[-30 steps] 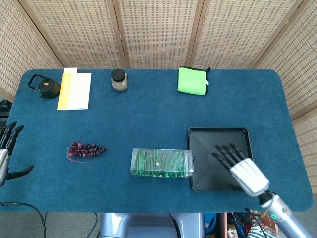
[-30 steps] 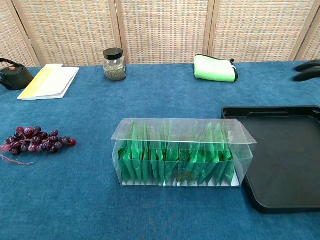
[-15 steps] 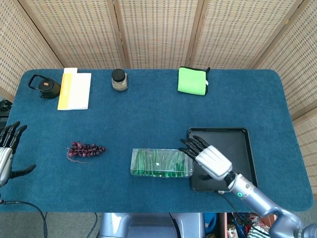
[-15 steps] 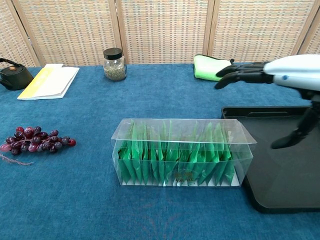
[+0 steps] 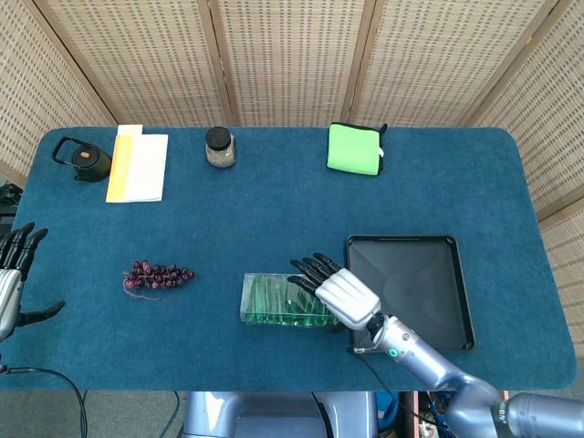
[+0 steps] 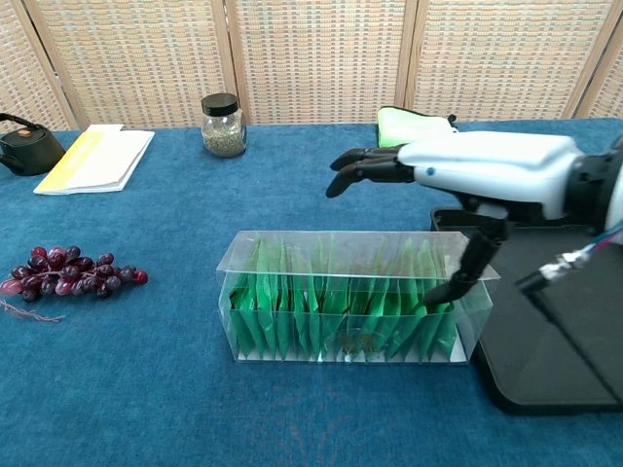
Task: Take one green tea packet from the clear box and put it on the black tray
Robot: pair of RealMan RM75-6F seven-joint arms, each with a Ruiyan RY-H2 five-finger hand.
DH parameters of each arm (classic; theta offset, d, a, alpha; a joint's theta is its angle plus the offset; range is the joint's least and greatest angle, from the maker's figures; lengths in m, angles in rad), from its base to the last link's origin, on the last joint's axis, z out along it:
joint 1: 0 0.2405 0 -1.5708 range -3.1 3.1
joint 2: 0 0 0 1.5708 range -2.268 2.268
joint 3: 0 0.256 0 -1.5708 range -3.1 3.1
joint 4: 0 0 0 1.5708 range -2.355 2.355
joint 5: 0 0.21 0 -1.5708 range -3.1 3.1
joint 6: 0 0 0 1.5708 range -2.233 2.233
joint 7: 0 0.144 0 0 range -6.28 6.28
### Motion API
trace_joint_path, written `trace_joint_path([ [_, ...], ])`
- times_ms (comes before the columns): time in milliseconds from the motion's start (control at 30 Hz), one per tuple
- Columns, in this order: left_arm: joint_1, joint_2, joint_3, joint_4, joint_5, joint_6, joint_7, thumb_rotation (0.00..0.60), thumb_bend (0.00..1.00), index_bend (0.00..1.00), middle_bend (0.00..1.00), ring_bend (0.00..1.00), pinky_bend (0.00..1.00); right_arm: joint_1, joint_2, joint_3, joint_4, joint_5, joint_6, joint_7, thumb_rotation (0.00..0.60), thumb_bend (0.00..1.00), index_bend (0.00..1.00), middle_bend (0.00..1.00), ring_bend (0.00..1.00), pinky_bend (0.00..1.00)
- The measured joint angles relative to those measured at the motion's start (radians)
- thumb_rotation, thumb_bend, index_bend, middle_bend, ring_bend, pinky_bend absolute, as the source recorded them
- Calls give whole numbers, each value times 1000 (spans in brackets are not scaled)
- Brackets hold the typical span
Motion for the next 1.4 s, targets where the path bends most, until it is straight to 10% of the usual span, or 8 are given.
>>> trace_joint_path([
  [733,-3,25,-1,11,-4,-14,-65,600,64,0,0,0,0,69,-135,20,41,163,100,-222,600,509,396,167,0,0],
  [1400,-6,46,-7,22,-16,-28,-123,600,64,0,0,0,0,162,-49,114,-16,453,79,-297,600,605,419,89,0,0],
])
